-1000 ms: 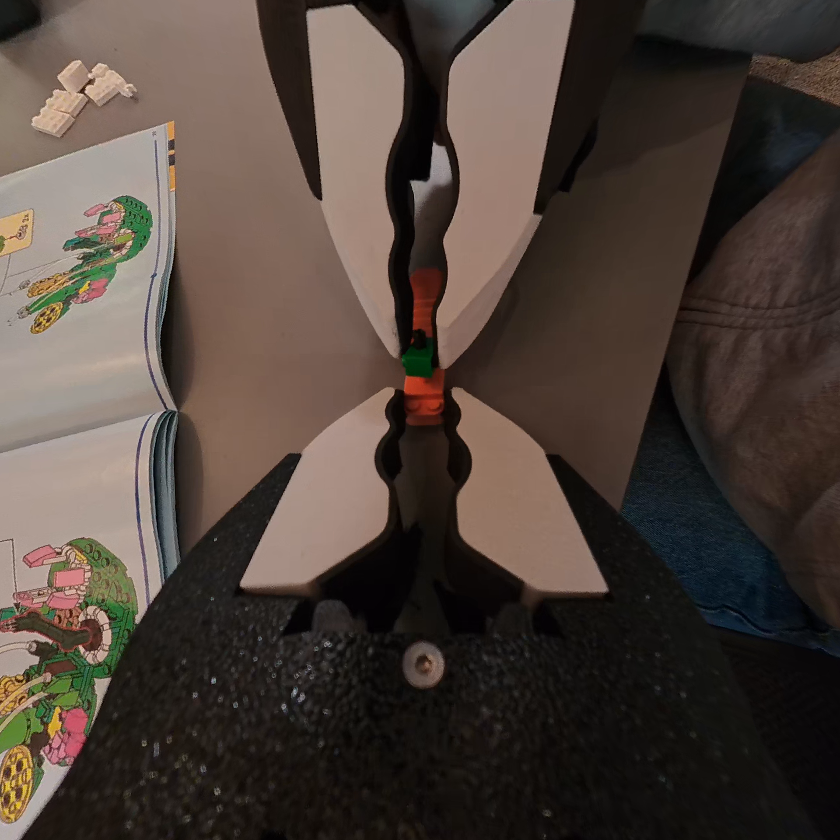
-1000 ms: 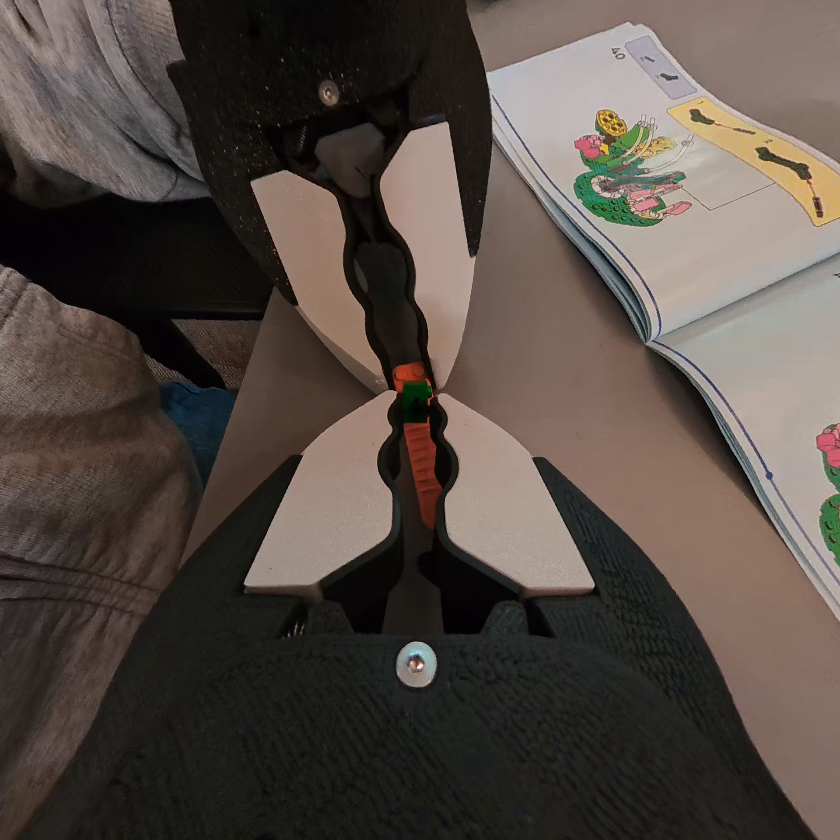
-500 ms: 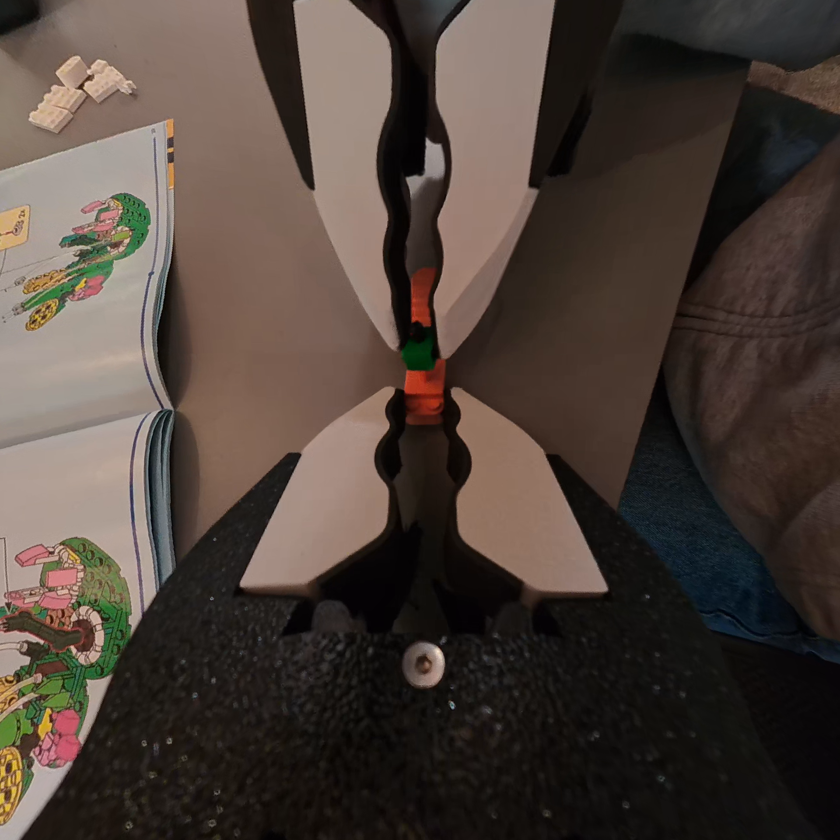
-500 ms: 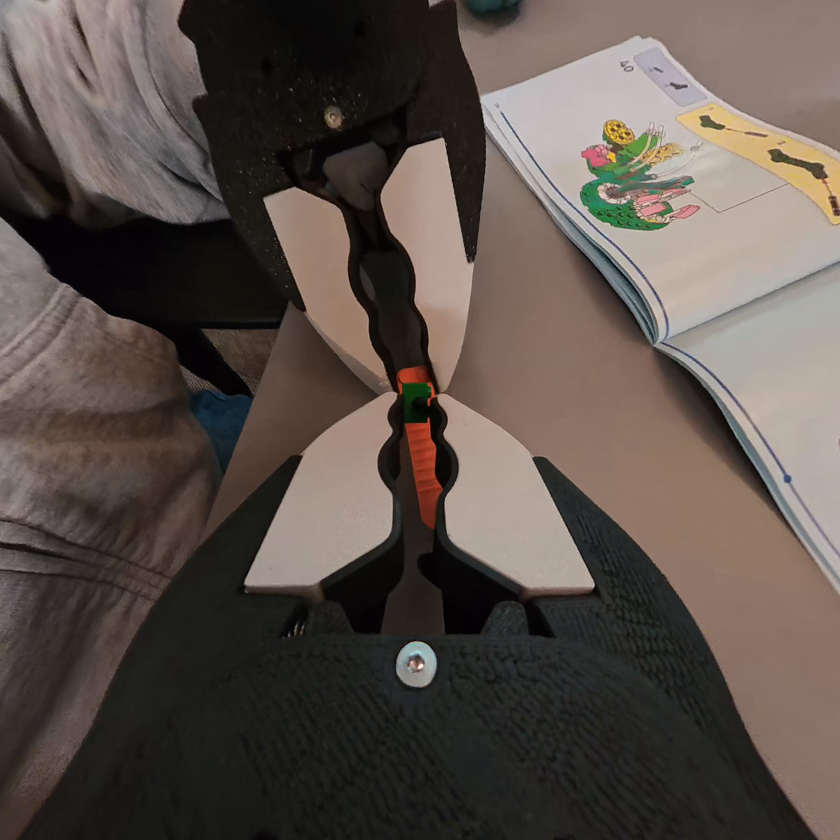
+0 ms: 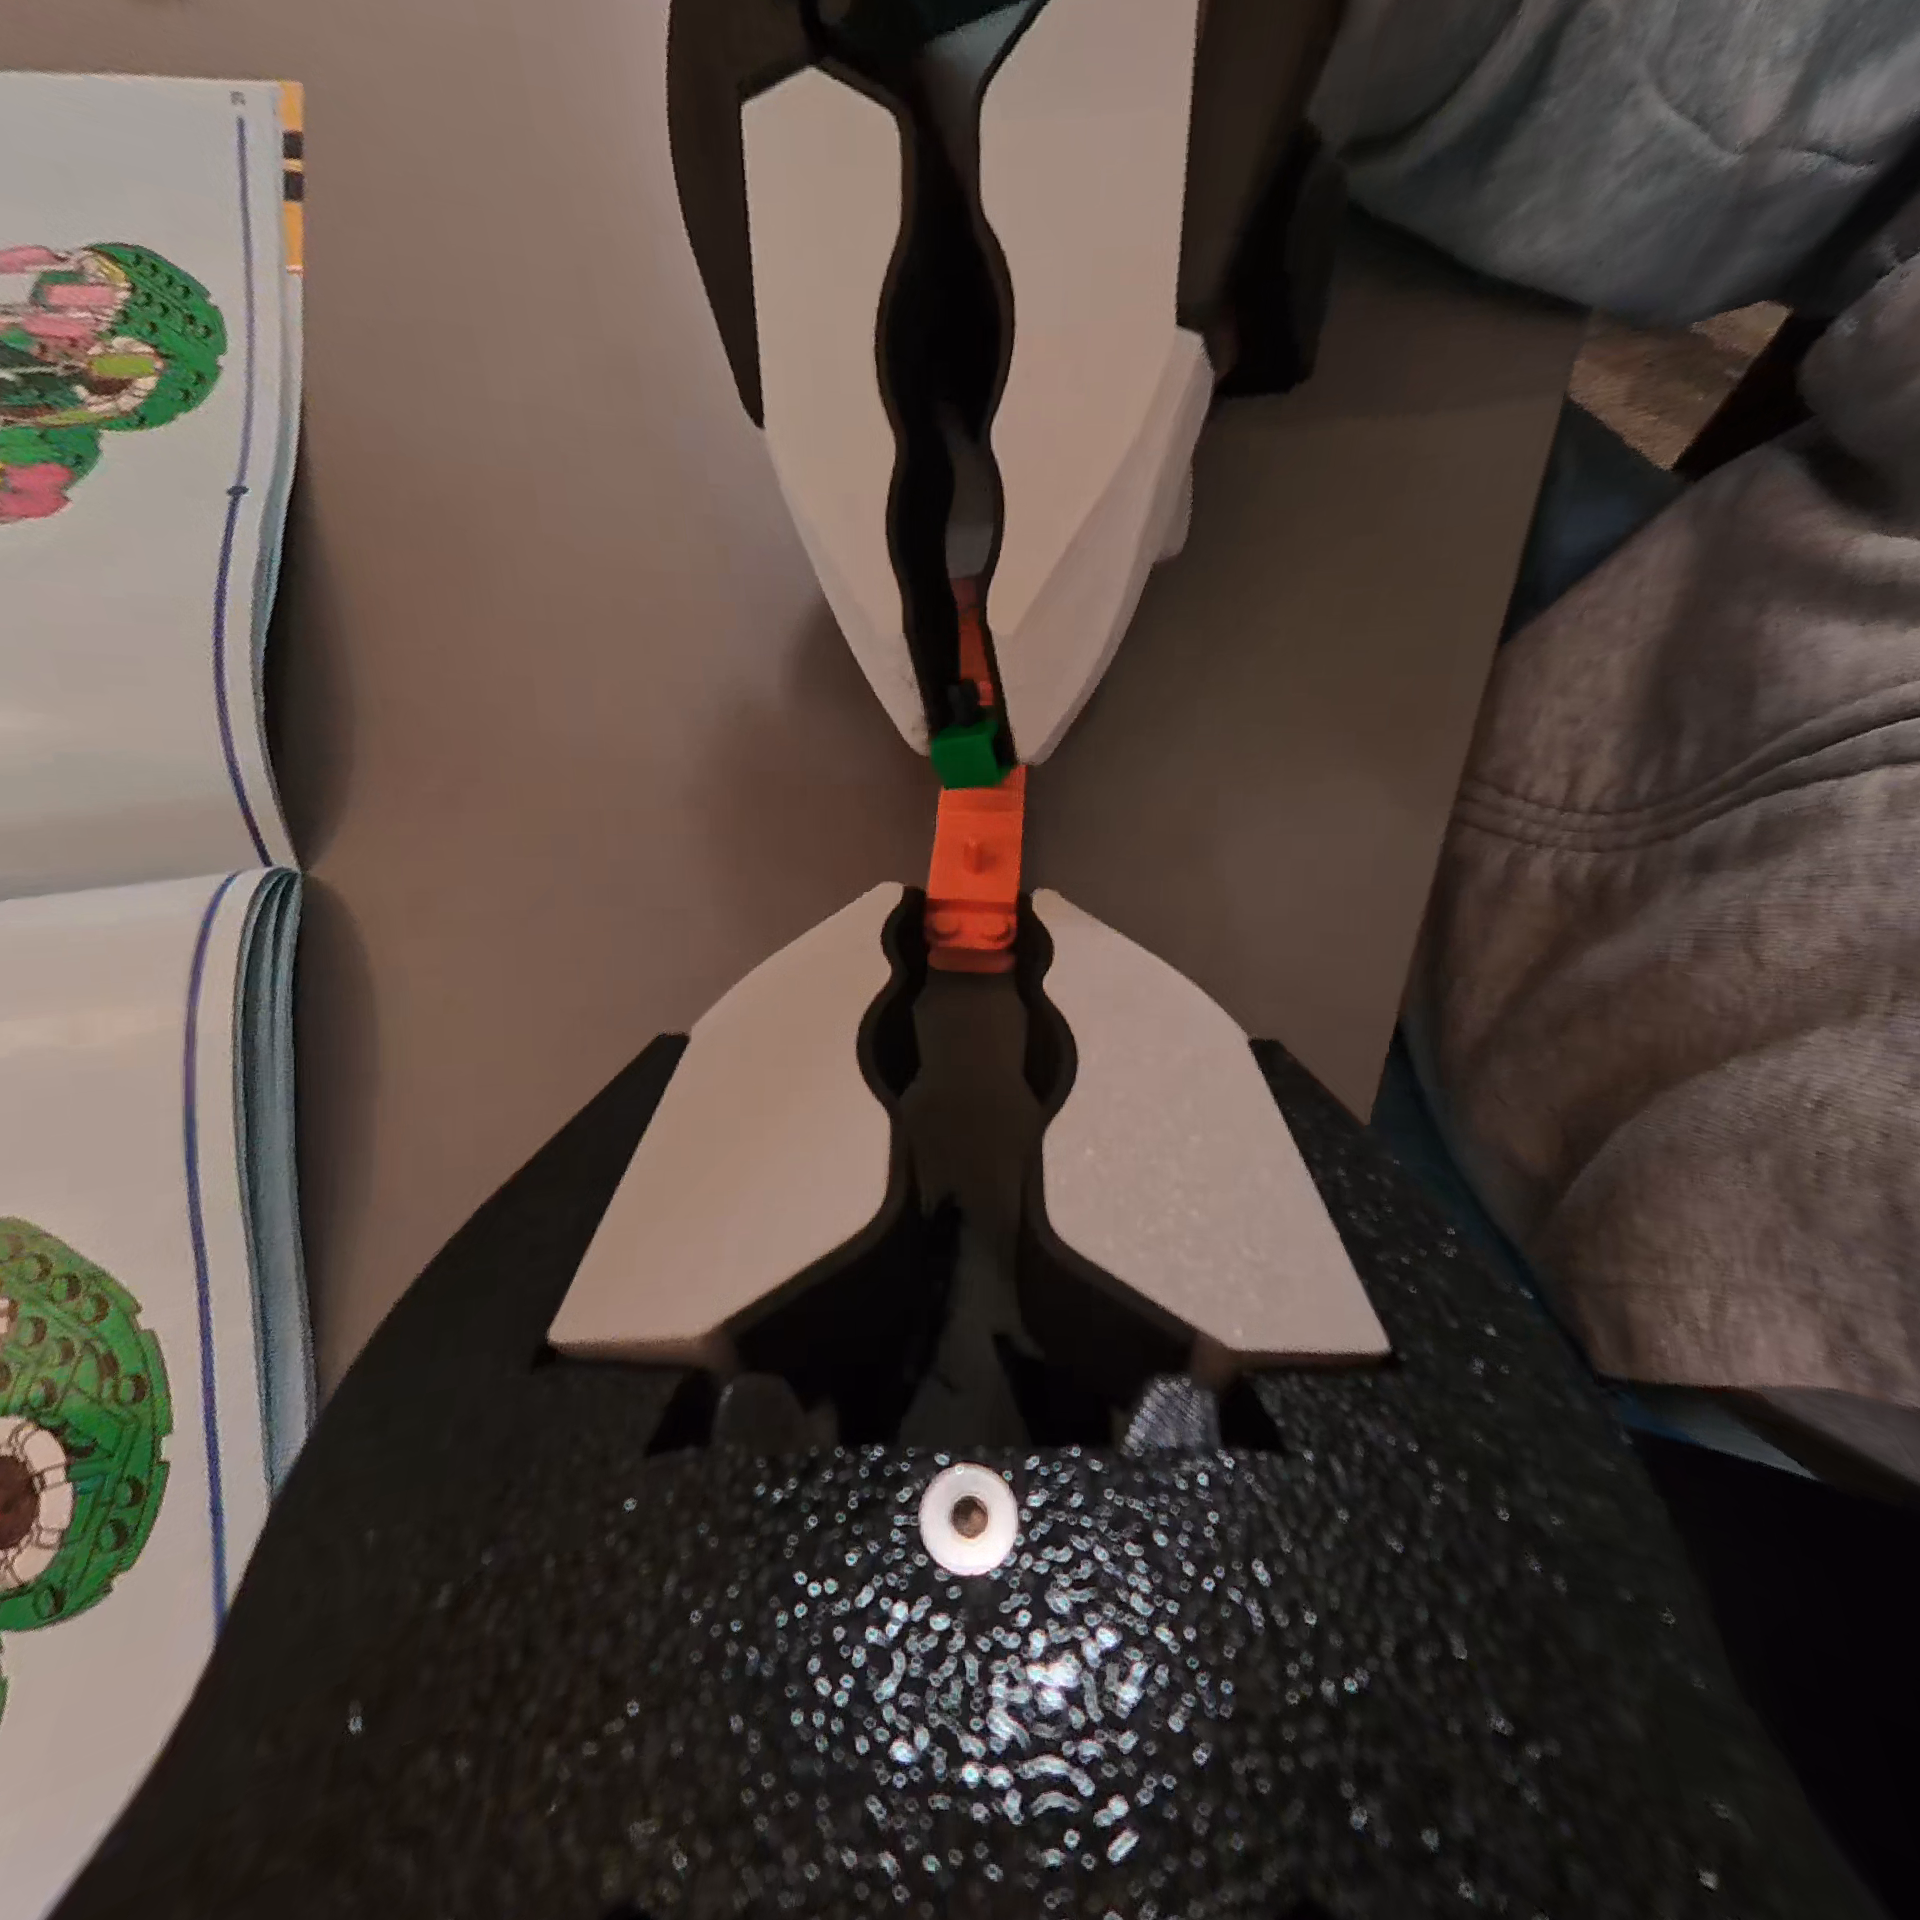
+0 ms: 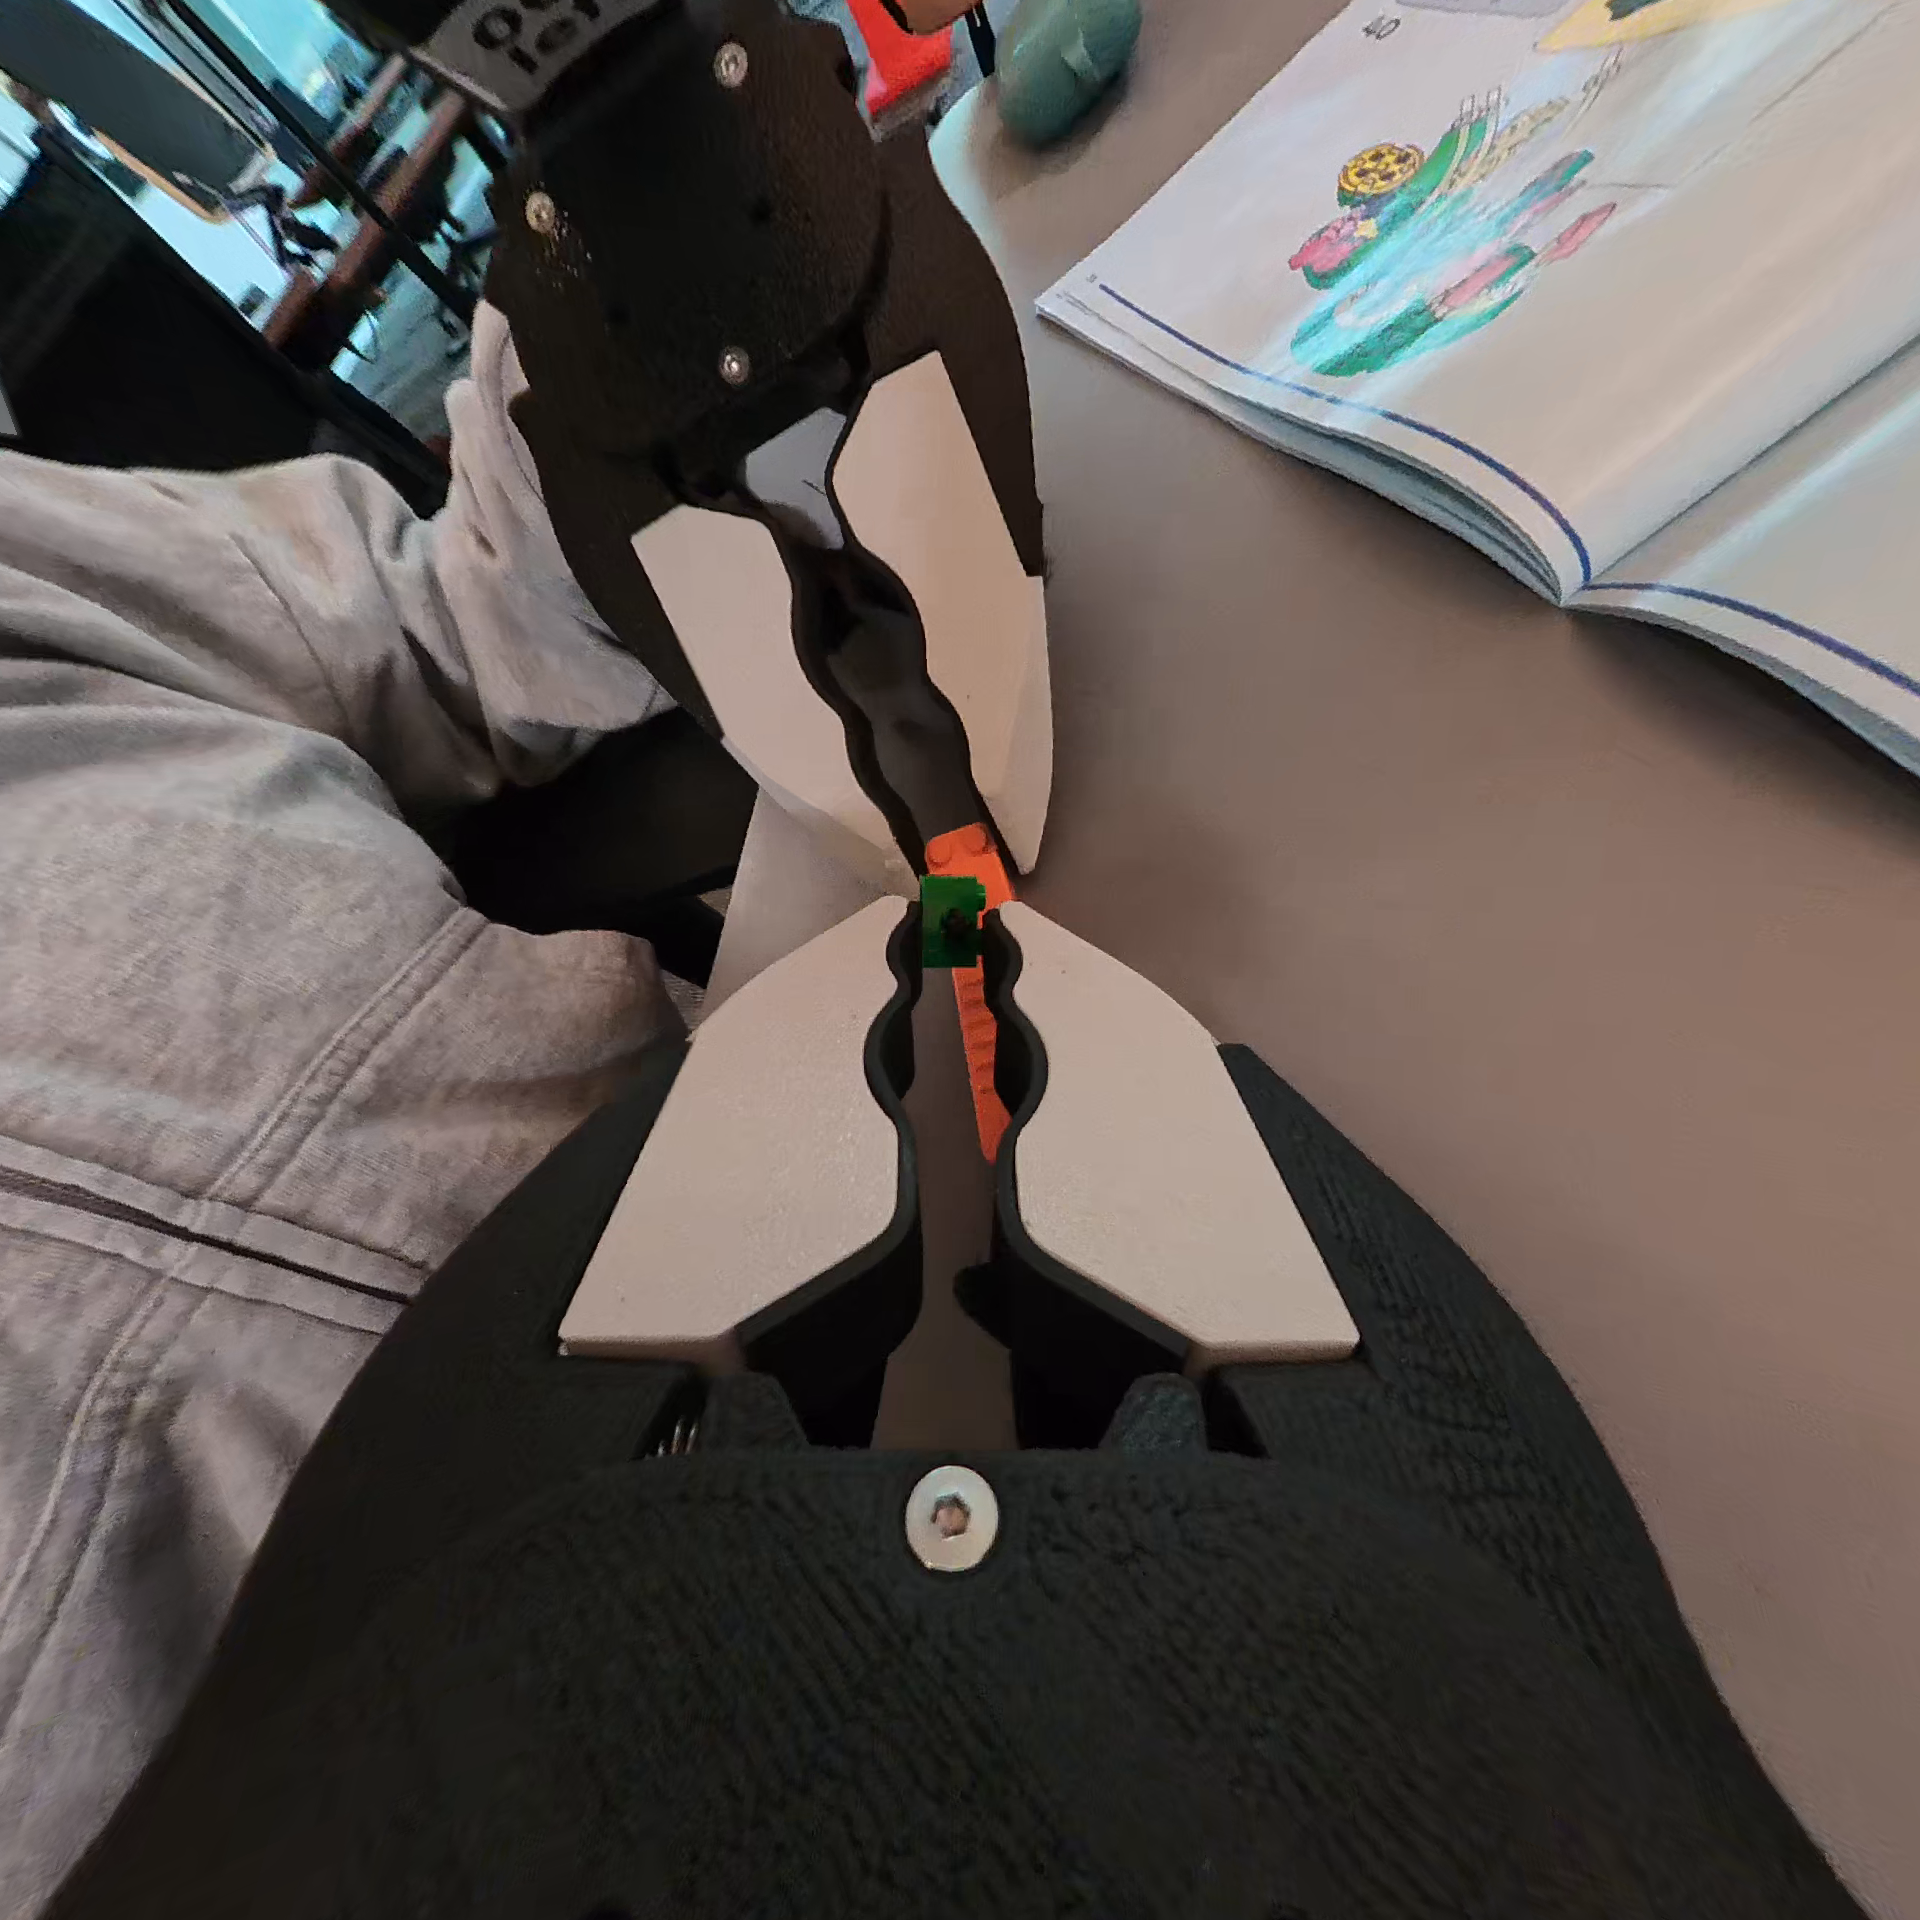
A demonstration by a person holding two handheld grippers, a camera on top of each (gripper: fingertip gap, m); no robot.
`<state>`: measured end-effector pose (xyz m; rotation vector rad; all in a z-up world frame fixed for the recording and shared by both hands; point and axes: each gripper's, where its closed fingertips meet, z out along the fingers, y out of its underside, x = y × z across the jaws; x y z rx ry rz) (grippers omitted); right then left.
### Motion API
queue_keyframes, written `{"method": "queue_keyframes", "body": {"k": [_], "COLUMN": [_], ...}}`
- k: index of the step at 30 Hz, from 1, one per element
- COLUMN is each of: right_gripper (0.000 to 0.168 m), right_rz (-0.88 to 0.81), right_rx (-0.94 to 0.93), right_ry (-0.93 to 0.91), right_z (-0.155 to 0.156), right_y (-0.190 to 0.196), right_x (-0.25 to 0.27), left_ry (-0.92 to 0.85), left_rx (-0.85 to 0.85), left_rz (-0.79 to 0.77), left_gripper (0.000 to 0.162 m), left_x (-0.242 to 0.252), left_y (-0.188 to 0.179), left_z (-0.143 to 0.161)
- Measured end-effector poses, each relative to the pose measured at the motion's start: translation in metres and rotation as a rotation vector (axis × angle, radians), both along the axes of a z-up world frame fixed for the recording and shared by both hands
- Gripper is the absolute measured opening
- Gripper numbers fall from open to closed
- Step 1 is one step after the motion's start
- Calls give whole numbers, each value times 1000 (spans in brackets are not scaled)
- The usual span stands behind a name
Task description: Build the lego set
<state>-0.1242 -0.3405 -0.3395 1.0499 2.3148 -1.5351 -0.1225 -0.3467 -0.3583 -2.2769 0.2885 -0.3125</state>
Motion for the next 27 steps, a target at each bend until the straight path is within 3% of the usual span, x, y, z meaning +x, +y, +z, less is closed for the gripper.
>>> {"method": "queue_keyframes", "body": {"k": [7,14,27], "right_gripper": [9,9,9], "right_rz": [-3,16,26], "right_rx": [-37,116,118], "right_ry": [-104,-15,26], "right_z": [0,-7,-7], "right_y": [-1,-8,-6], "right_x": [-2,-2,4], "left_ry": [-25,6,48], "left_rx": [-38,-31,-25], "left_rz": [-57,-80,-78], "left_gripper": [16,16,17], "left_x": [0,3,4], "left_y": [0,1,1], "left_z": [0,-1,-3]}}
